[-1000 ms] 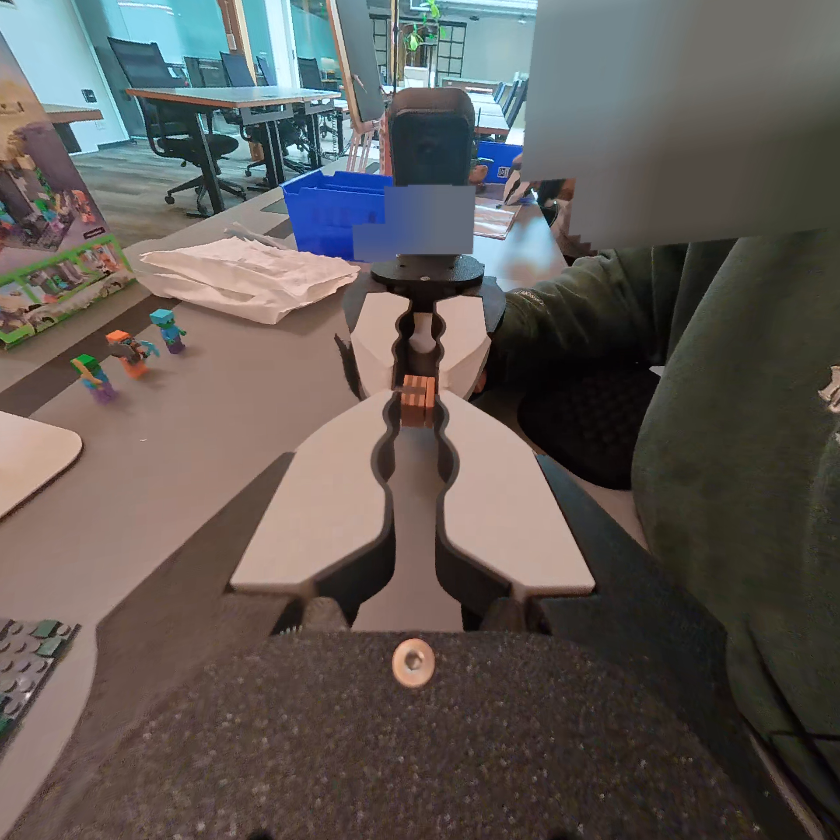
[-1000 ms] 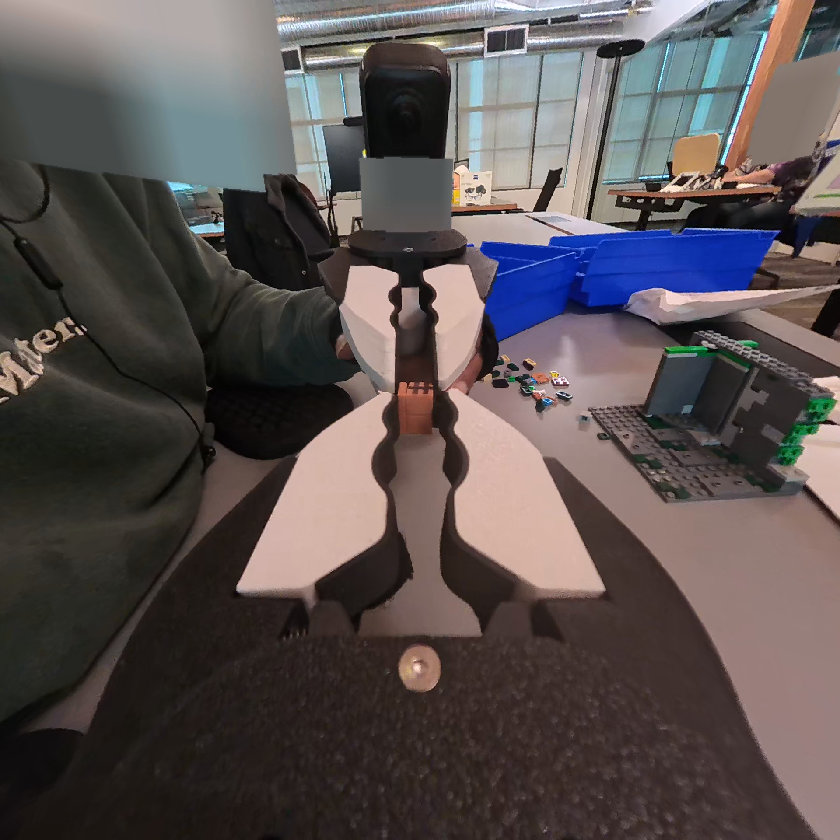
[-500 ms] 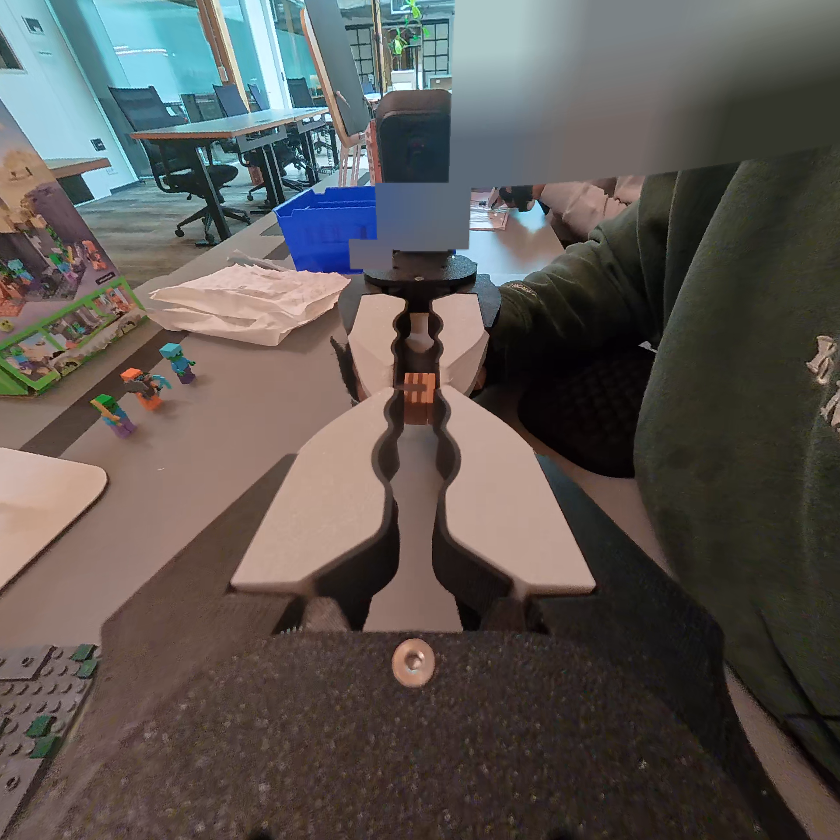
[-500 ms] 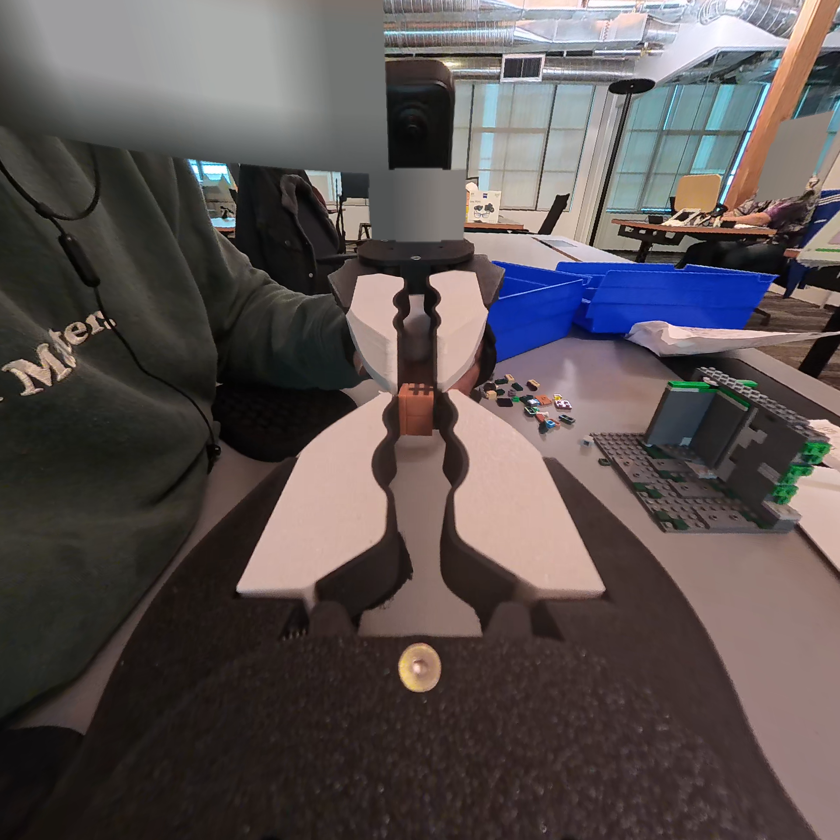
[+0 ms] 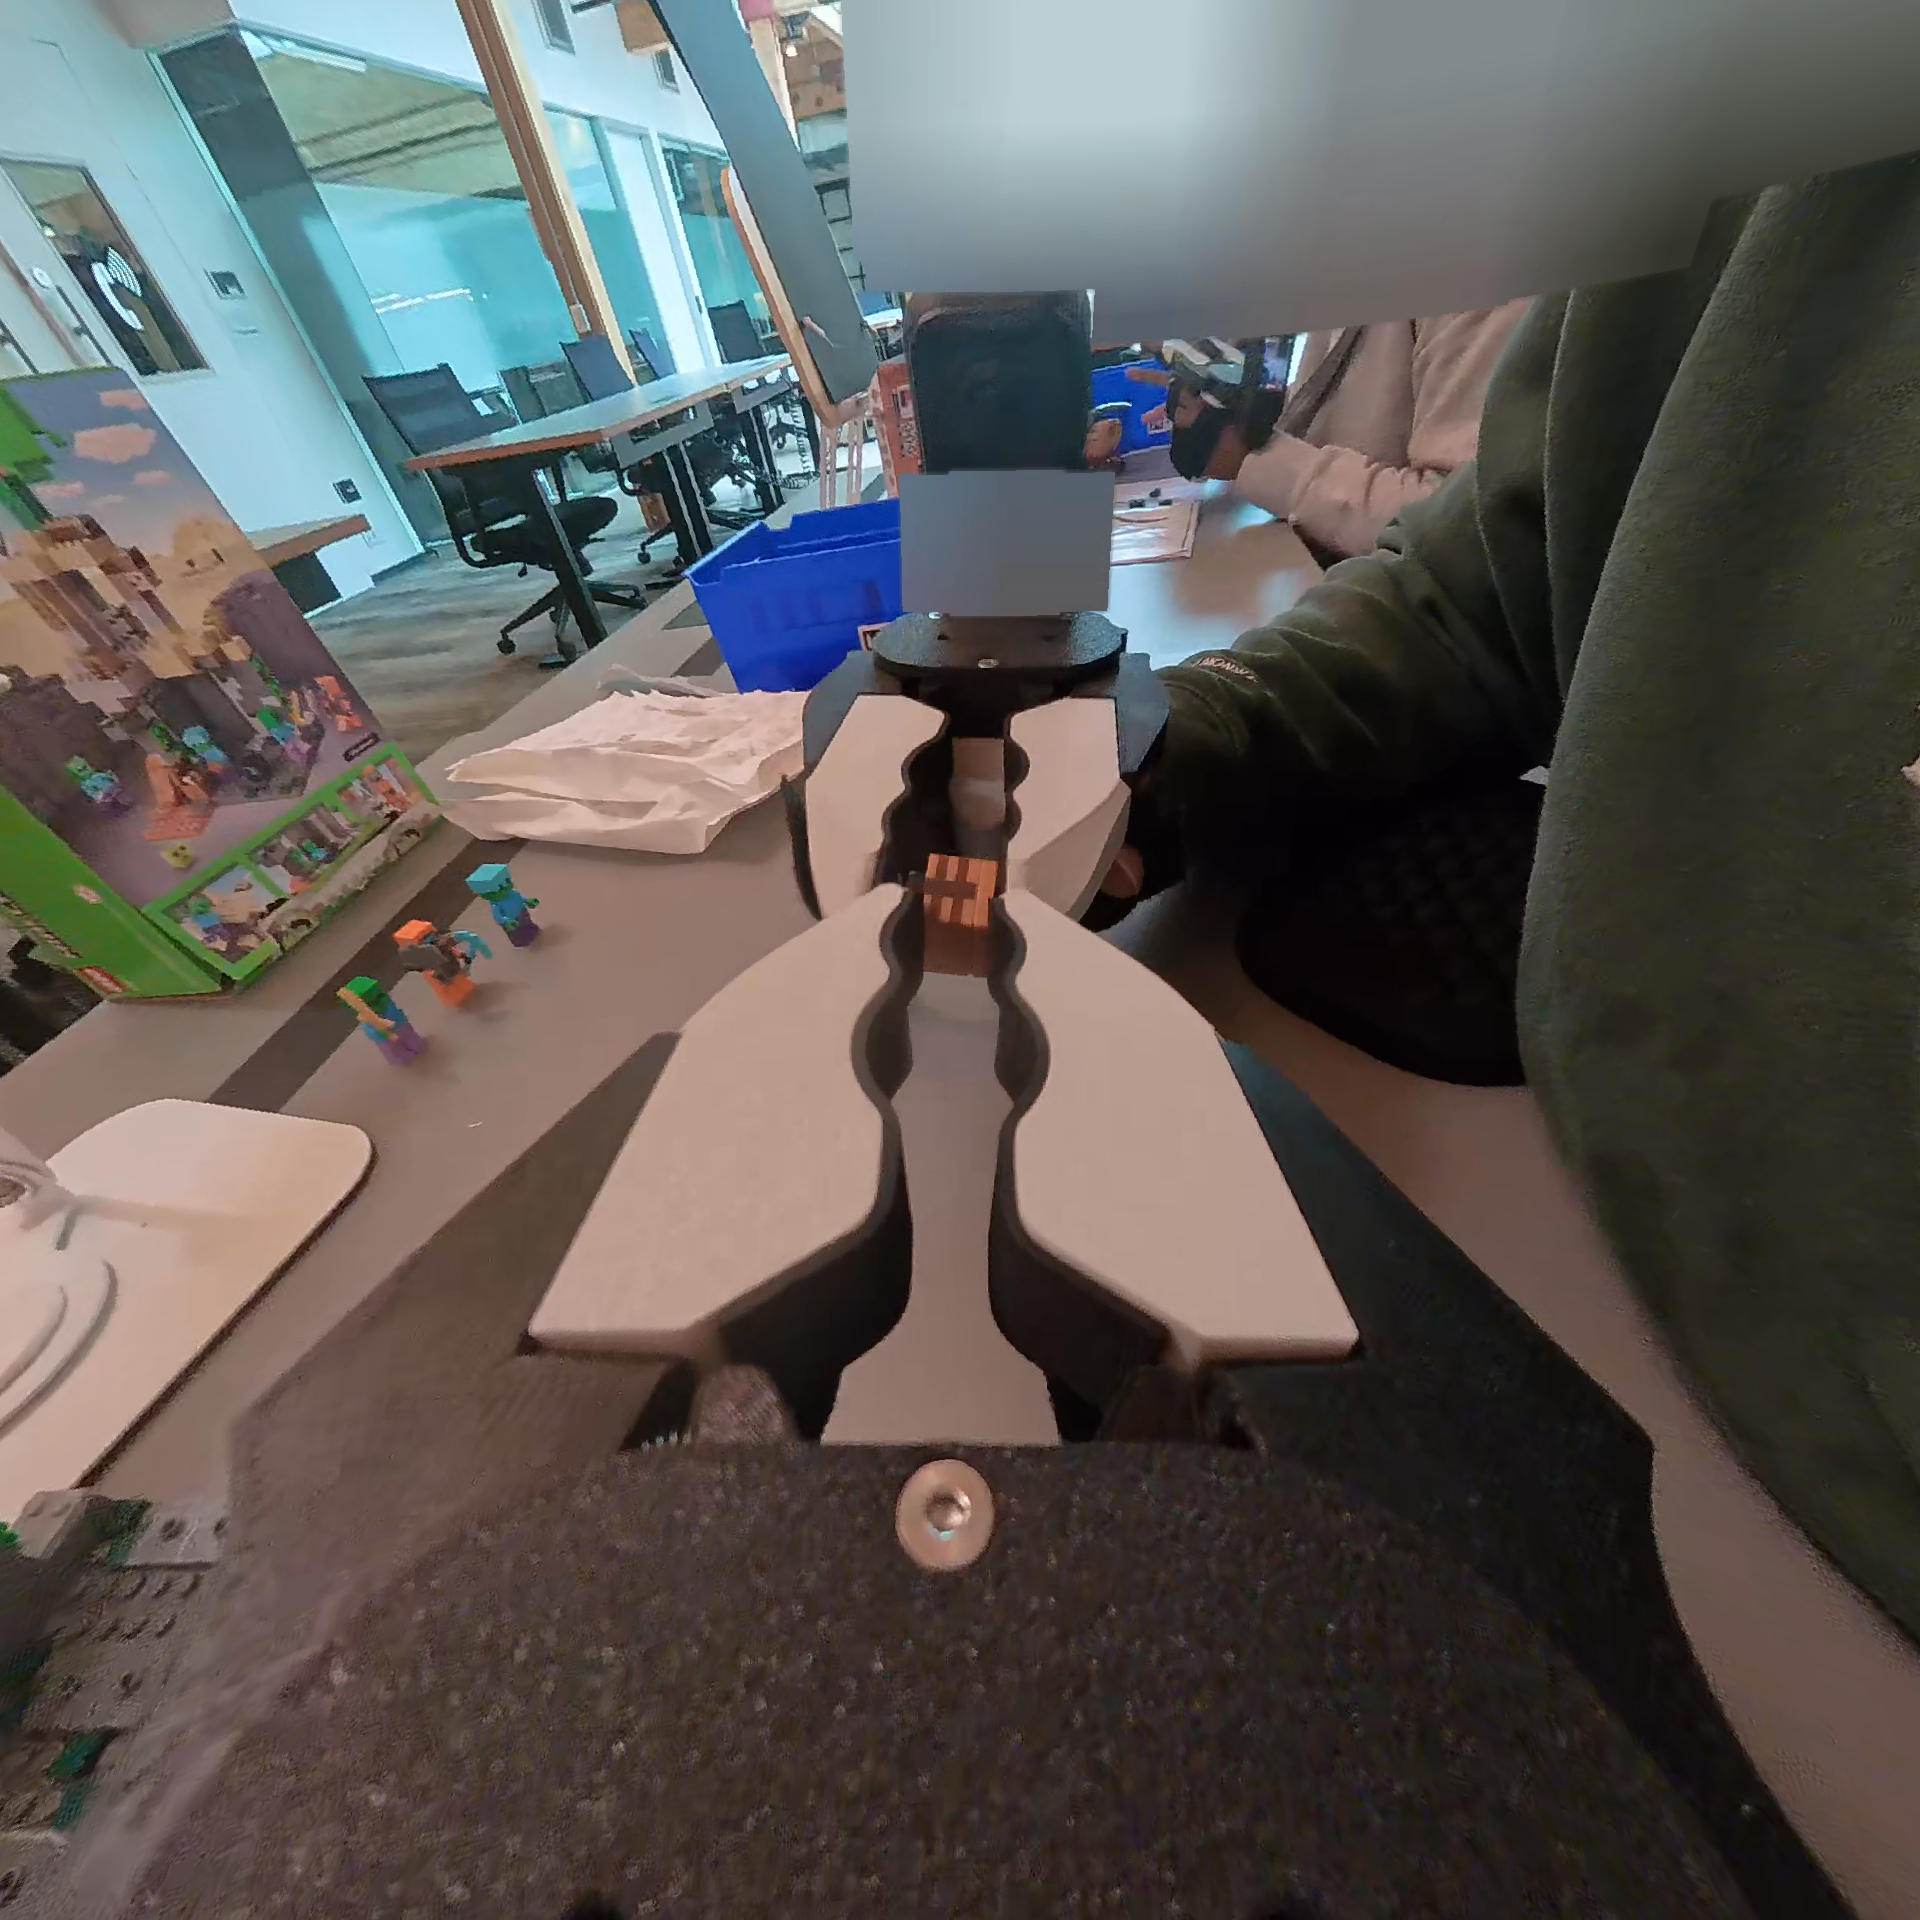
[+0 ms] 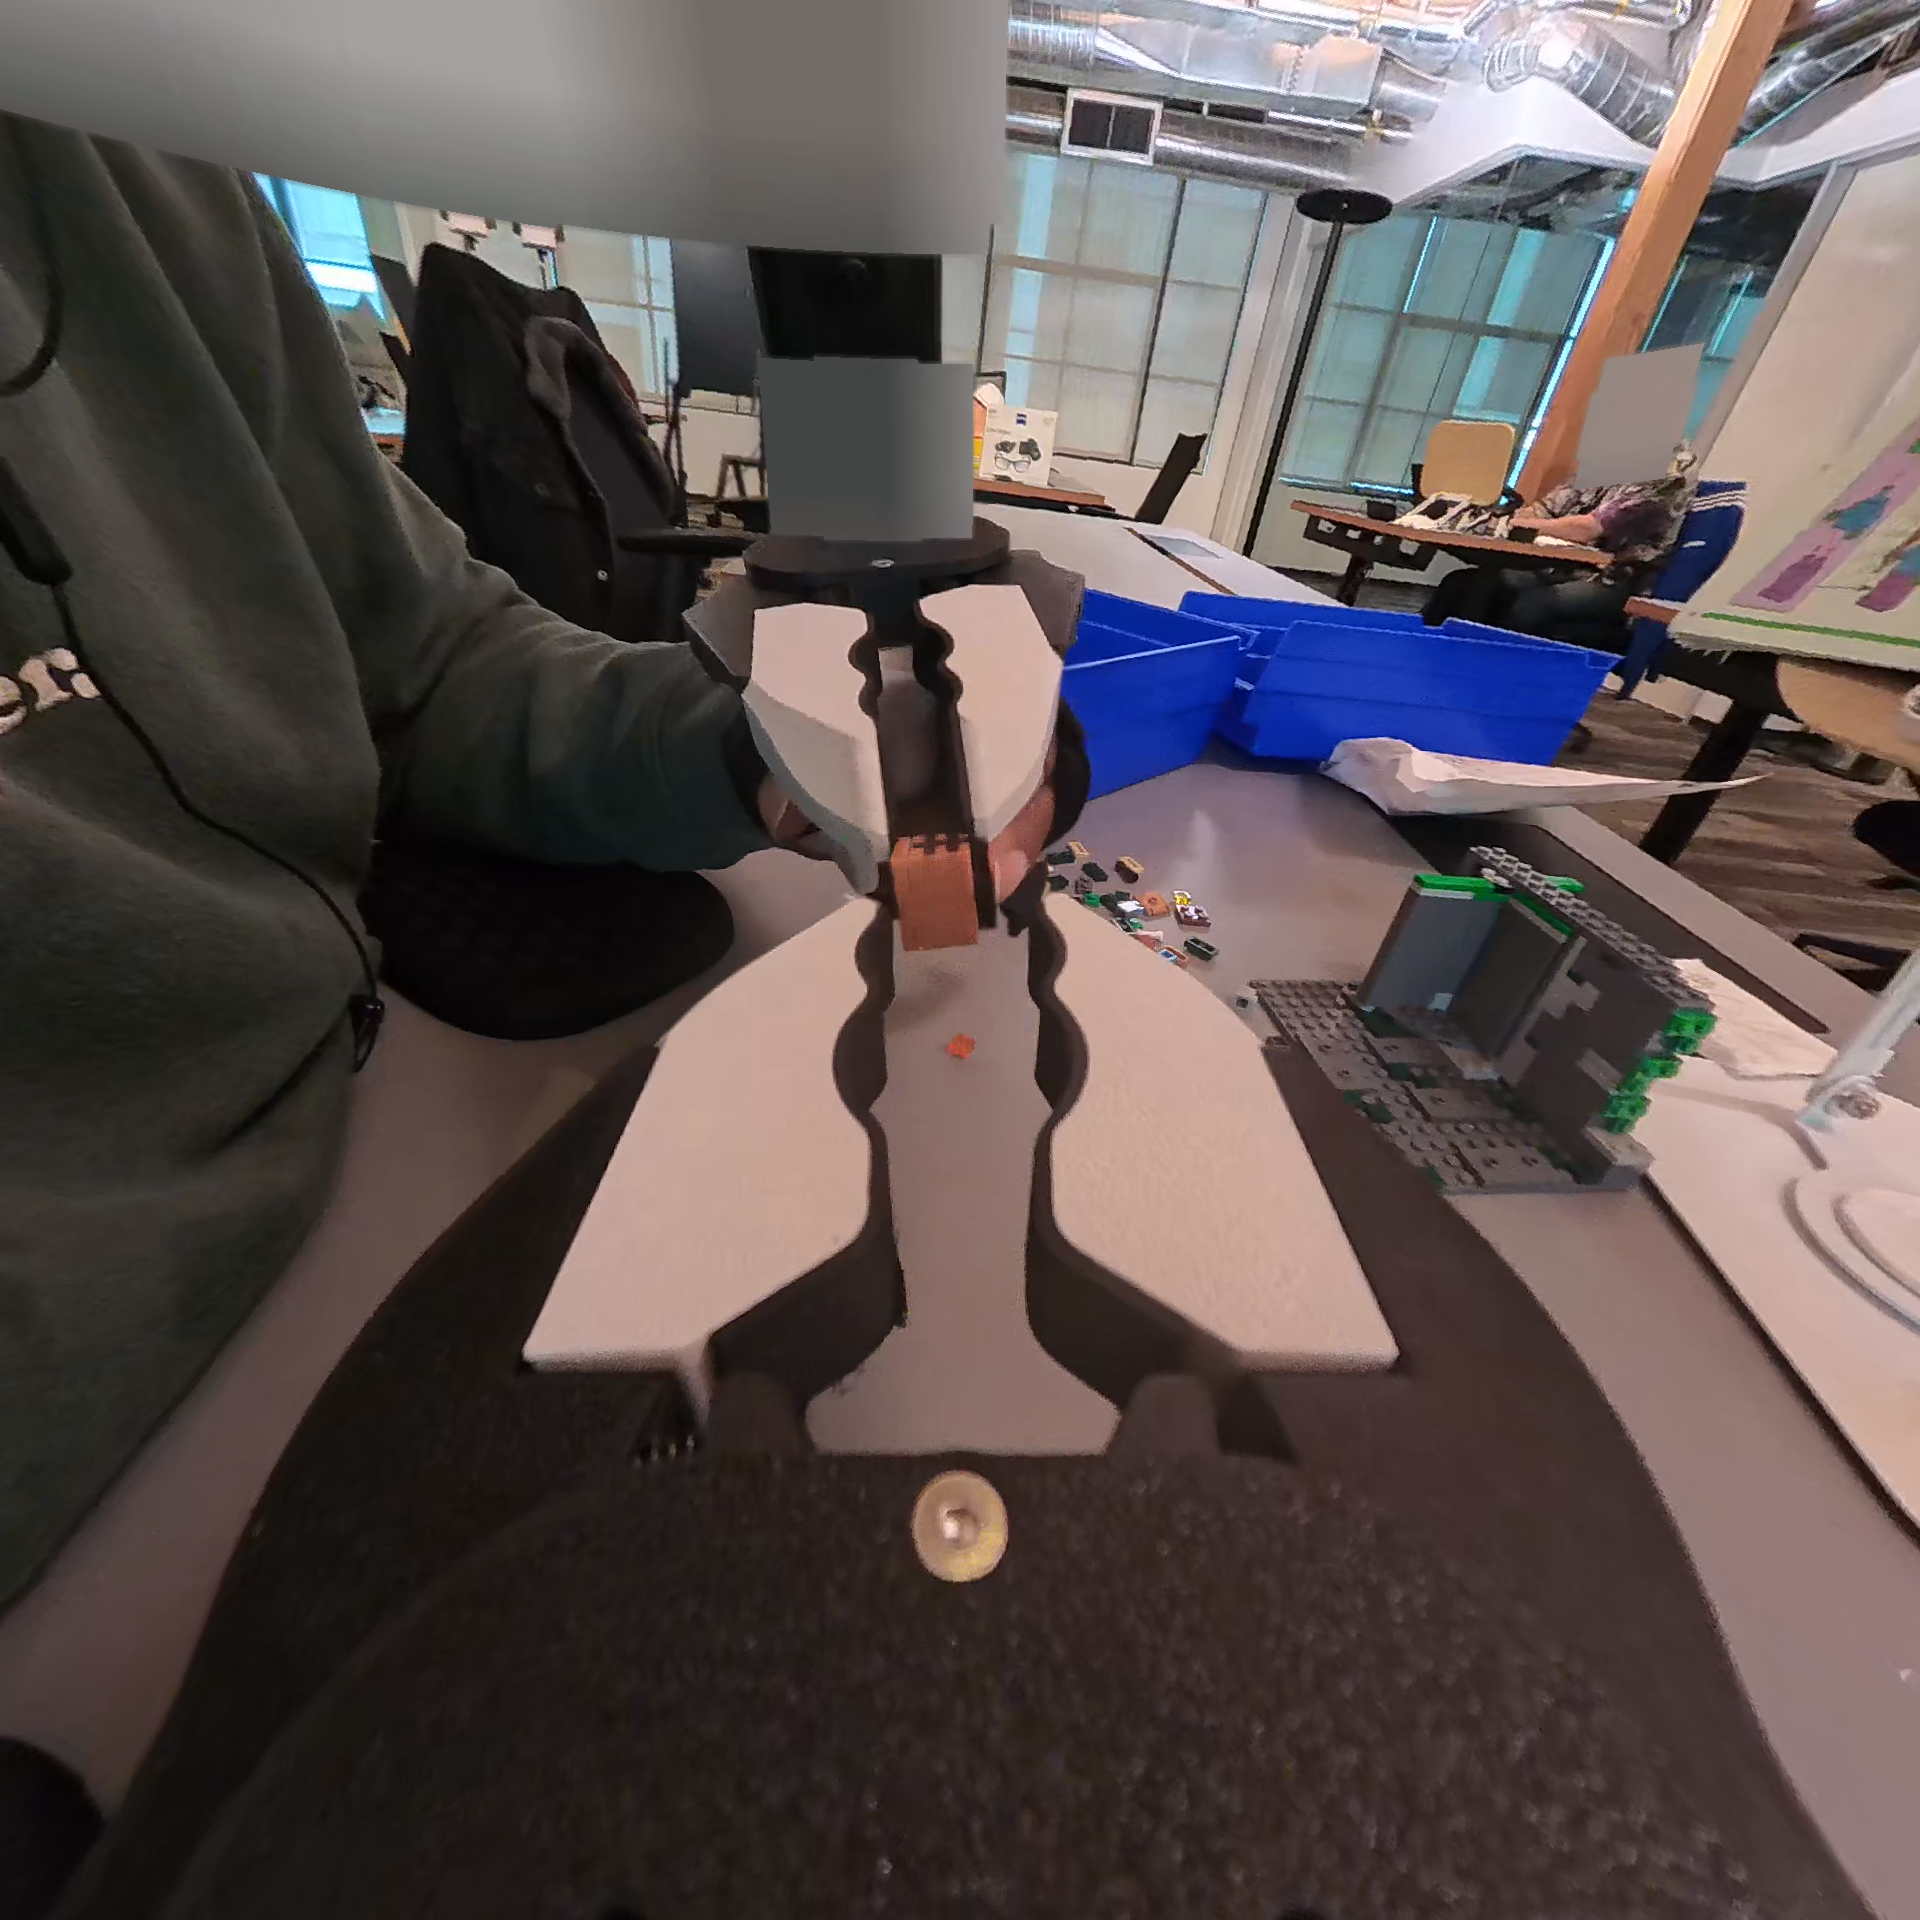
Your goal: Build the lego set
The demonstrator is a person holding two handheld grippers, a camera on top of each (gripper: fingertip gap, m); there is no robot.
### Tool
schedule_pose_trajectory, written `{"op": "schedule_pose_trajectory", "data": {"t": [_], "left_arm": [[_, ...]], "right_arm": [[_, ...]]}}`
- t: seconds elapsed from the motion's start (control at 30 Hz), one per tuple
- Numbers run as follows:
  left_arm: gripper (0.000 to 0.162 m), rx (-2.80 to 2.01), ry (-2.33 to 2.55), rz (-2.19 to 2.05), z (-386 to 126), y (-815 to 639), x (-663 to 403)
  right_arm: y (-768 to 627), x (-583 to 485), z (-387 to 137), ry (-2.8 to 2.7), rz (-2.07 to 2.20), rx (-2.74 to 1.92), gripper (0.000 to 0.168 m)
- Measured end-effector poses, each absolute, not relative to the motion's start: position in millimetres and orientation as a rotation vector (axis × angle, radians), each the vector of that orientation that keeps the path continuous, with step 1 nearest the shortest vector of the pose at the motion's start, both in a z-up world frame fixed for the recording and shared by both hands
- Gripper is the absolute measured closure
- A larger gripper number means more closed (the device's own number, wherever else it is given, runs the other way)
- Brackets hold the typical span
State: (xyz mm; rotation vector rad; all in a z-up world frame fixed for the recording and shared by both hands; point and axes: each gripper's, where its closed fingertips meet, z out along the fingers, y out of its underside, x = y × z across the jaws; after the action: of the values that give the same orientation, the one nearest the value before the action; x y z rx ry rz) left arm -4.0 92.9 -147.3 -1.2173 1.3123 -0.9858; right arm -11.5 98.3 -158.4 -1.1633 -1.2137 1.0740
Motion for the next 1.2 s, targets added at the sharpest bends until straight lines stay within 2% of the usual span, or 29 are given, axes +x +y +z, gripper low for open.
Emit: {"op": "schedule_pose_trajectory", "data": {"t": [0.23,0.47,0.6,1.2], "left_arm": [[0.15,-1.191,1.329,-0.988,-148.4,89.5,-4.6],[0.15,-1.123,1.358,-0.942,-145.4,82.8,-4.3],[0.144,-1.124,1.385,-0.891,-150.3,83.6,-4.2],[0.147,-1.117,1.411,-0.89,-156.3,86.0,-9.9]], "right_arm": [[92.2,-14.3,-156.7,-1.255,1.003,-1.134,0.152],[86.4,-14.0,-154.7,-1.293,0.993,-1.111,0.152],[84.7,-15.7,-158.7,-1.341,0.949,-1.139,0.152],[91.0,-20.7,-161.7,-1.37,0.754,-1.092,0.15]]}}
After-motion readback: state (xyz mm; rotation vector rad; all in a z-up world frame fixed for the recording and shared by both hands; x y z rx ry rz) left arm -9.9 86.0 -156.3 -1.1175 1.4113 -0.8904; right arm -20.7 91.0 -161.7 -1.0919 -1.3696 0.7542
